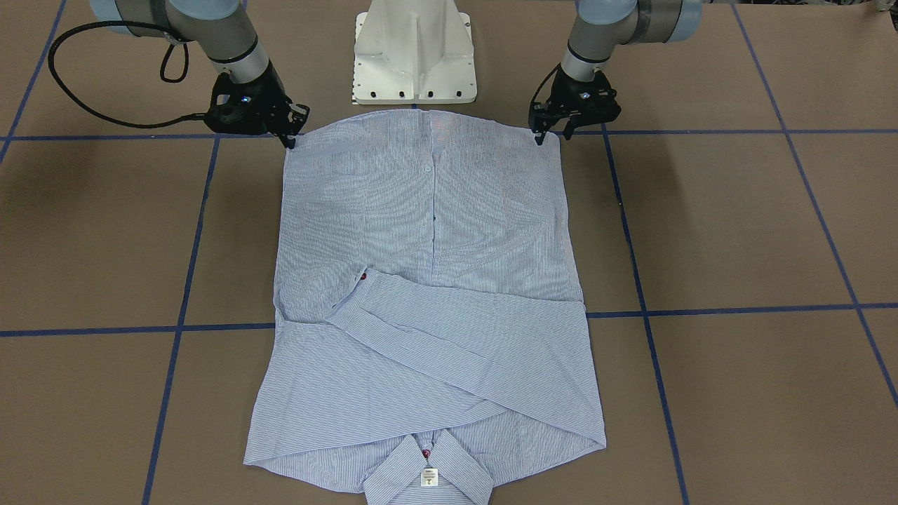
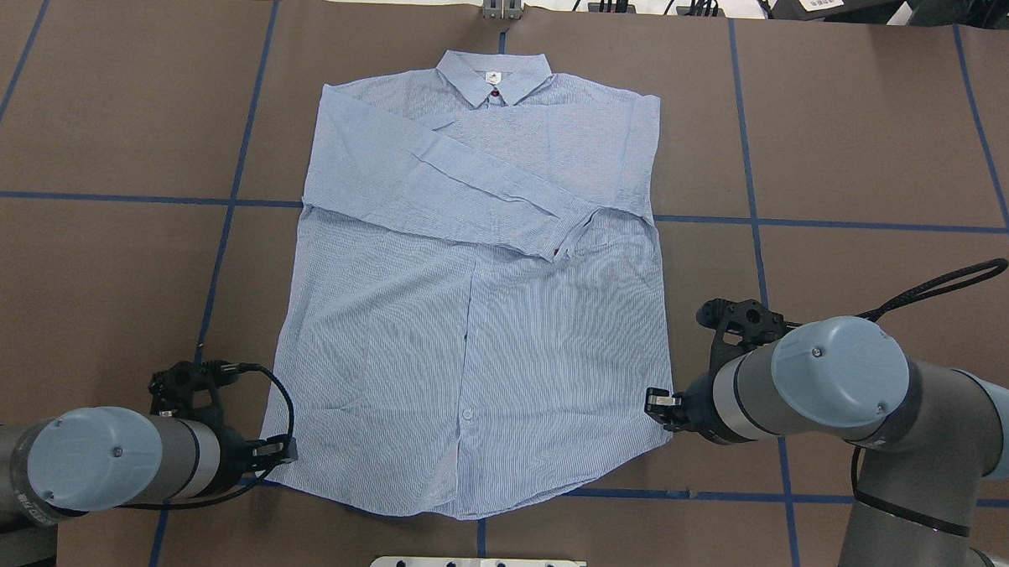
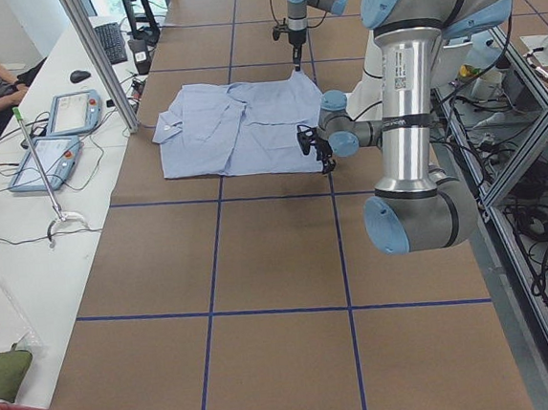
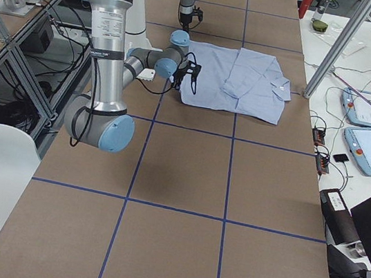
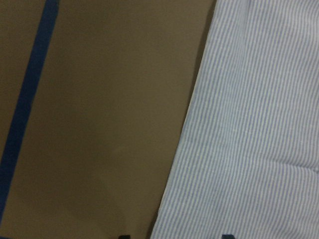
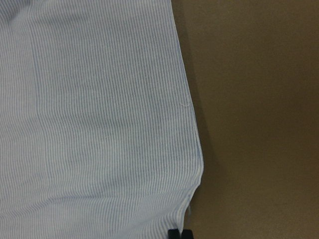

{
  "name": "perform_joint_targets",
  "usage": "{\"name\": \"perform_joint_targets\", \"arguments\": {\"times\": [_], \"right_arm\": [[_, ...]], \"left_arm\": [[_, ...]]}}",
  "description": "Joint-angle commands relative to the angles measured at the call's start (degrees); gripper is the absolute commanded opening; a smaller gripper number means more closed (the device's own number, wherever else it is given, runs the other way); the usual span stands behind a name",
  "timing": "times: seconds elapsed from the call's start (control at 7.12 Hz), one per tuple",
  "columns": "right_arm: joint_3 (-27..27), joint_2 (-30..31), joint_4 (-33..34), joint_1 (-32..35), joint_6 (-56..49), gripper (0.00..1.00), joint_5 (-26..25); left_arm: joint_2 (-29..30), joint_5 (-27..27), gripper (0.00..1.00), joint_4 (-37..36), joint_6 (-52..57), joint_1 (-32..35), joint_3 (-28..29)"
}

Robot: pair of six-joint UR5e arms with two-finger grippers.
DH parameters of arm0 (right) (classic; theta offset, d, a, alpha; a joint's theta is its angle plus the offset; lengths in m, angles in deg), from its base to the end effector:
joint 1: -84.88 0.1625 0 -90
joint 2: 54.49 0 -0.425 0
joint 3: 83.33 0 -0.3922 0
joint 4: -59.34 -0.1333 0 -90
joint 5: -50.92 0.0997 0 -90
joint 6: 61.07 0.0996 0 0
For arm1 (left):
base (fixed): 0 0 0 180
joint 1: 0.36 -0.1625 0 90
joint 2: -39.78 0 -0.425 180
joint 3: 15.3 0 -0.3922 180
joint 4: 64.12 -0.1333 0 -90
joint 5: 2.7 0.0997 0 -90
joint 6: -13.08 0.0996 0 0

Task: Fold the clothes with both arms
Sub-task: 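Close both grippers on the two hem corners nearest the robot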

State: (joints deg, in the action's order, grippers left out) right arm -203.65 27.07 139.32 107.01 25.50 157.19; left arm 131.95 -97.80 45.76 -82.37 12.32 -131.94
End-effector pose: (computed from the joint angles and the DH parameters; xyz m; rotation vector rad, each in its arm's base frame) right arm -0.4289 -0.2882 0.3254 -0.0730 -0.8843 0.1839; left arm 0.4606 -0.2312 0.3888 -0.0300 0.8553 -0.2591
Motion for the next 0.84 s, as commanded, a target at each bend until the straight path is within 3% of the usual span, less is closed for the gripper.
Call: {"name": "perform_joint_targets", "arguments": {"times": [0.0, 0.7], "right_arm": [[0.00, 0.00, 0.00, 0.10, 0.00, 0.00, -0.01], [0.17, 0.00, 0.08, 0.36, -0.09, 0.00, 0.08]], "left_arm": [[0.37, 0.00, 0.64, -1.43, 0.00, -0.03, 0.01], [0.64, 0.00, 0.46, -1.43, -0.09, -0.12, -0.08]]}}
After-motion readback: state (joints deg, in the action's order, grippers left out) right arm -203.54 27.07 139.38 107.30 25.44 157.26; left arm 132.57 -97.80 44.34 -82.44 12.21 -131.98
